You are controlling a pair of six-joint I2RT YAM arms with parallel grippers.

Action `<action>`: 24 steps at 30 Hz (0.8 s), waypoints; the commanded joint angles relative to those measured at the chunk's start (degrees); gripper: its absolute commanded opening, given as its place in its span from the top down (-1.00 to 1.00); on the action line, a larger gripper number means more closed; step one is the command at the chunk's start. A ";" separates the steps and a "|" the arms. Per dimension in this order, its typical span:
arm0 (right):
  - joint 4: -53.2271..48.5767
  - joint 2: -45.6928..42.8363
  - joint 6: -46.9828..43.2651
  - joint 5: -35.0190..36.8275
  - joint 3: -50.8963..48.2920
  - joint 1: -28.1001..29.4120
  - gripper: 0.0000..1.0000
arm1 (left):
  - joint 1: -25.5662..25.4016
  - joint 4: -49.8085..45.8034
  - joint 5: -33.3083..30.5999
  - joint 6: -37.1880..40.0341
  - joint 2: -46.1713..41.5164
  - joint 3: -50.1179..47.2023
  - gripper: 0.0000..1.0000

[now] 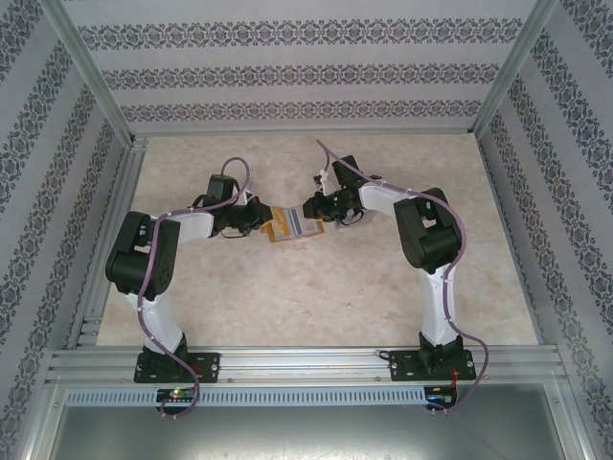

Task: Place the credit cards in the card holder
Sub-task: Insert the credit card into the card slot.

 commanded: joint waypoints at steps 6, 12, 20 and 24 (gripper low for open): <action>-1.80 0.72 0.01 2.19 -1.65 0.15 0.48 | 0.63 5.72 3.47 -2.22 2.42 2.42 1.00; -2.02 0.68 -0.18 2.21 -1.75 0.05 0.48 | 0.38 7.81 4.44 -3.44 5.53 3.67 1.00; -2.14 0.50 -0.27 2.45 -1.69 -0.01 0.49 | -0.06 7.92 4.49 -3.31 7.47 3.71 1.00; -2.23 0.73 -0.28 2.35 -1.48 -0.03 0.49 | -0.35 8.82 4.63 -3.89 7.91 3.77 1.00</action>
